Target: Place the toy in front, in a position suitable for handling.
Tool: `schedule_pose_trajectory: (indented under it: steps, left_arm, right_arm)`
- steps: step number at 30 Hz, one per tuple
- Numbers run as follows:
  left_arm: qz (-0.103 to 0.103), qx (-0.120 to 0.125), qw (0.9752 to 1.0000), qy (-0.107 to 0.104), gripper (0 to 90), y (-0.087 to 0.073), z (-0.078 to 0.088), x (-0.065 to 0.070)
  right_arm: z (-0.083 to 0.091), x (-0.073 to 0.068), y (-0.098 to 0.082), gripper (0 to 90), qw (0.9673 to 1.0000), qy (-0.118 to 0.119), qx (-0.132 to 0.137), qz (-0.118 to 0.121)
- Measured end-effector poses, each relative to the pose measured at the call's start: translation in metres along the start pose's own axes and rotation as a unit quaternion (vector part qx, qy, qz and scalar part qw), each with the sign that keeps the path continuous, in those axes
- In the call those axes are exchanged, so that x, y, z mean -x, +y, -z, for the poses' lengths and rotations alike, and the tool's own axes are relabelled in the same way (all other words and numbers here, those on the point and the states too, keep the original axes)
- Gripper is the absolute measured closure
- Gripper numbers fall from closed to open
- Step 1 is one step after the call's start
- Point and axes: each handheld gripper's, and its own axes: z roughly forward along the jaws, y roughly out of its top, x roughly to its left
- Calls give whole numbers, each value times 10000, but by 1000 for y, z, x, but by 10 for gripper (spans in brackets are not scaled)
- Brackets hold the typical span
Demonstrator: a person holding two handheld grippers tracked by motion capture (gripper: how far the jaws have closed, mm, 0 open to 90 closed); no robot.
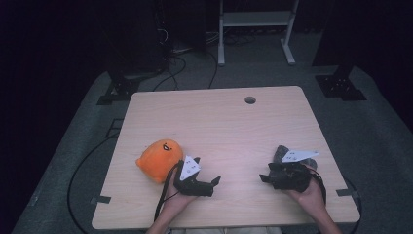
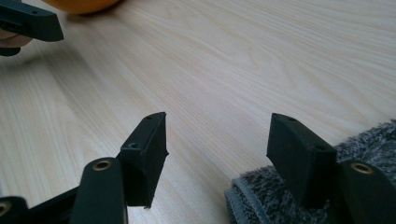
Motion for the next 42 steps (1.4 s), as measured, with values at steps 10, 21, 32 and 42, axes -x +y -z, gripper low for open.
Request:
schedule_pose_trajectory:
  steps: [10,21,32,42]
  left_arm:
    - [41,151,9999,-6,36,10,6,-5]
    - [-12,482,9988,47,38,26,29,-16]
    - [158,811,9960,334,38,33,50,-34]
    - [229,825,9950,517,36,32,57,-46]
  right_arm:
    - [-2,-1,0,365,10000,10,-25,19]
    - [-3,-4,1,362,9999,-66,-64,51]
    - [-4,-2,1,362,10000,-48,-69,47]
    - [-4,-4,1,362,9999,-40,-92,58]
